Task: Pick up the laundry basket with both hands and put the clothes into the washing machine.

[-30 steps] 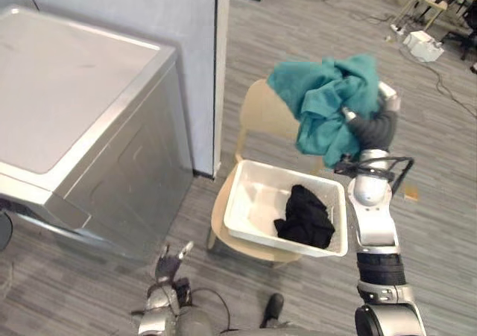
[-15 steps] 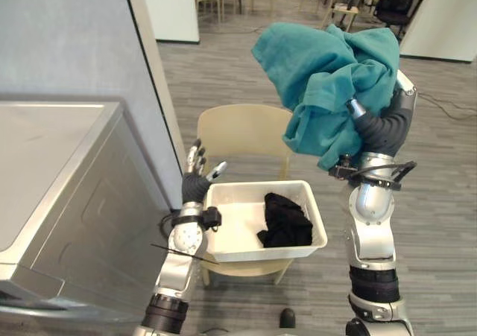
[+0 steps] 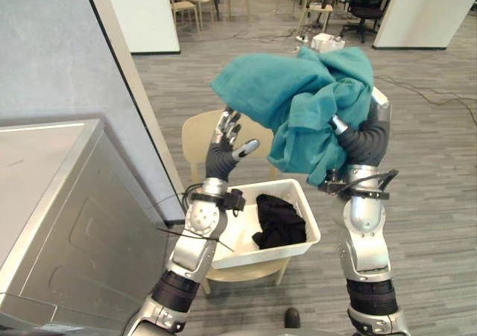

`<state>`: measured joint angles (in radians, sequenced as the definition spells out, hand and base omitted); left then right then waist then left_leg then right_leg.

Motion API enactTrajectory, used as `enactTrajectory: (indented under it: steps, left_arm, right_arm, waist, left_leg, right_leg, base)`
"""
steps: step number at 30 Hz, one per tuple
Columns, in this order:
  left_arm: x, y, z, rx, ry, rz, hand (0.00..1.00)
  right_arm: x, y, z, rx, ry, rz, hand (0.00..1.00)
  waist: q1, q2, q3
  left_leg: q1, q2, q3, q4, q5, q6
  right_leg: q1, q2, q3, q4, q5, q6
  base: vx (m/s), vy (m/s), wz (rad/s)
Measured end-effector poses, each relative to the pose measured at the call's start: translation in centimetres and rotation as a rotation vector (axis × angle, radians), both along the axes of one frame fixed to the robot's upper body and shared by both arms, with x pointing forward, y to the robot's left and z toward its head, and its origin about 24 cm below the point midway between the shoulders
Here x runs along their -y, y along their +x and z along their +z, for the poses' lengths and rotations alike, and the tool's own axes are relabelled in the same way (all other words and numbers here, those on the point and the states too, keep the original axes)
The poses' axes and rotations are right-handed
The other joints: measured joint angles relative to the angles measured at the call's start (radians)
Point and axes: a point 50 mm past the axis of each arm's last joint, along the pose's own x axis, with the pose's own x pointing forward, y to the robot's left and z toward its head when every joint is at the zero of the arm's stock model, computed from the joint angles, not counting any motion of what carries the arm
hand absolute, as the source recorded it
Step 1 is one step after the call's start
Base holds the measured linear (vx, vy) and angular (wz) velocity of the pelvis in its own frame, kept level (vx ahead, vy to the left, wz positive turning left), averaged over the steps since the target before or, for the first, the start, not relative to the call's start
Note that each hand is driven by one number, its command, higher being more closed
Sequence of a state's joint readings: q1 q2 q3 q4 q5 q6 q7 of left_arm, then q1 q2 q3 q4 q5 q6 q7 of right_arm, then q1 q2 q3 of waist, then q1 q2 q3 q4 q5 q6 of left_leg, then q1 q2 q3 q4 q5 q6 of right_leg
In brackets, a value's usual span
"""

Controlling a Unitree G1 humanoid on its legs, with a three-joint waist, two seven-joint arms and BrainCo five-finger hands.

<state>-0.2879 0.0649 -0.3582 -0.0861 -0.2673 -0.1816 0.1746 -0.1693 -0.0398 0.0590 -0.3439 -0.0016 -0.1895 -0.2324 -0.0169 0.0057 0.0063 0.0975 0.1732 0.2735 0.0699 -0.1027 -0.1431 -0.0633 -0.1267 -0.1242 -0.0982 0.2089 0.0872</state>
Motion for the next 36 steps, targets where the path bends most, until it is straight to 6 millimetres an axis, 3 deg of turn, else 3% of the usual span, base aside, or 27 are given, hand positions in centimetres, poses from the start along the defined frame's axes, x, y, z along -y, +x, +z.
enactTrajectory:
  steps: [10,20,21,36]
  left_arm:
    - [3.0,0.4,2.8,0.11,0.066,-0.149,0.0]
    - [5.0,1.0,2.8,0.097,0.123,-0.259,0.0]
    - [5.3,1.1,2.8,0.095,0.132,-0.274,1.0]
    - [5.4,1.8,2.5,0.054,0.117,-0.274,1.0]
  right_arm:
    - [-1.1,-0.5,-0.4,-0.015,-0.012,0.084,1.0]
    - [-1.3,-0.9,-0.5,-0.016,-0.002,0.105,1.0]
    - [-1.2,-0.9,-0.5,-0.016,0.0,0.106,1.0]
    - [-1.9,-1.5,-1.1,-0.044,0.005,0.142,1.0]
  waist:
    - [-0.024,0.015,0.003]
    - [-0.03,0.047,0.001]
    - [-0.03,0.047,0.001]
    - [-0.043,0.047,0.001]
  left_leg:
    - [-0.012,0.0,-0.007,0.001,0.0,0.0]
    - [-0.018,0.0,-0.01,0.0,0.0,0.001]
    - [-0.018,0.0,-0.01,0.0,0.0,0.001]
    - [-0.025,-0.001,-0.013,0.003,0.0,0.001]
  right_leg:
    - [-0.006,-0.001,-0.007,0.0,0.0,0.0]
    - [-0.01,-0.002,-0.01,0.0,0.0,0.0]
    - [-0.01,-0.002,-0.011,0.0,0.0,0.0]
    - [-0.013,-0.004,-0.013,-0.001,0.003,0.003]
  base:
    - [0.0,-0.001,0.0]
    - [0.0,0.0,0.0]
    - [0.0,0.0,0.0]
    - [0.0,0.0,0.0]
